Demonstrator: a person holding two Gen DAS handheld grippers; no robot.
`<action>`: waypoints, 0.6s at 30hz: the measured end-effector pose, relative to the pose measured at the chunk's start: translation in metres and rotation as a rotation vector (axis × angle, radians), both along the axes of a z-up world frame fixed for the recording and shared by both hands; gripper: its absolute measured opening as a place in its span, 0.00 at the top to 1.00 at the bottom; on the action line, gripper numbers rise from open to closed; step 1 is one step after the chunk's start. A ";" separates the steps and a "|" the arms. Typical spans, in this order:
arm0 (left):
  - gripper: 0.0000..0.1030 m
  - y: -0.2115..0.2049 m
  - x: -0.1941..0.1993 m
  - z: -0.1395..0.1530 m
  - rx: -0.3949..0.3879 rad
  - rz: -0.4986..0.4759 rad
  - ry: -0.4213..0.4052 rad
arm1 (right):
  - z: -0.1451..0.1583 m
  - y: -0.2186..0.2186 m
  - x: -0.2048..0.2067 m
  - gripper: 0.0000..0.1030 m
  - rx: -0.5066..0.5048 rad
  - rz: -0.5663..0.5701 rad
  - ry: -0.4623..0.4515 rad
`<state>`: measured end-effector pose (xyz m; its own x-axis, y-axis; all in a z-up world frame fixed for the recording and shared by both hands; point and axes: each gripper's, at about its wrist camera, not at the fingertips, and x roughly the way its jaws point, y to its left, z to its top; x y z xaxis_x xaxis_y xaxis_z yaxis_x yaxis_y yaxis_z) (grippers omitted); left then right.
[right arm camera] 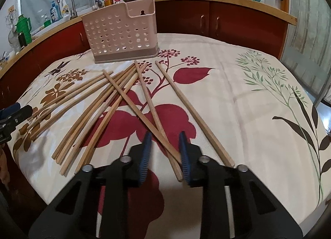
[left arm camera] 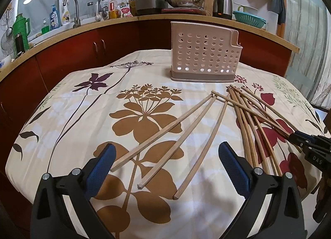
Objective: Organize utensils
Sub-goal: 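Lower the right gripper toward the scattered wooden chopsticks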
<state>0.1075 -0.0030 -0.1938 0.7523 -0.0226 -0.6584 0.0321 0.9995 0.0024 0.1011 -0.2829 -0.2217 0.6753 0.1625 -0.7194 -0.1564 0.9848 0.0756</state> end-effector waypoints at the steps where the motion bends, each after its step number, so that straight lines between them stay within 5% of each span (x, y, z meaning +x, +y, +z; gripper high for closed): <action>1: 0.06 0.000 0.000 0.000 0.000 0.001 0.001 | 0.000 0.001 -0.001 0.81 -0.003 0.002 0.000; 7: 0.06 0.000 -0.001 -0.001 0.003 0.000 0.001 | 0.002 0.005 -0.006 0.89 -0.013 0.024 0.003; 18: 0.06 0.002 -0.005 -0.004 0.005 -0.006 0.005 | 0.004 0.010 -0.013 0.86 -0.013 0.049 -0.004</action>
<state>0.1022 -0.0011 -0.1977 0.7488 -0.0243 -0.6624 0.0385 0.9992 0.0070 0.0884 -0.2728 -0.2181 0.6698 0.1861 -0.7188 -0.2044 0.9769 0.0624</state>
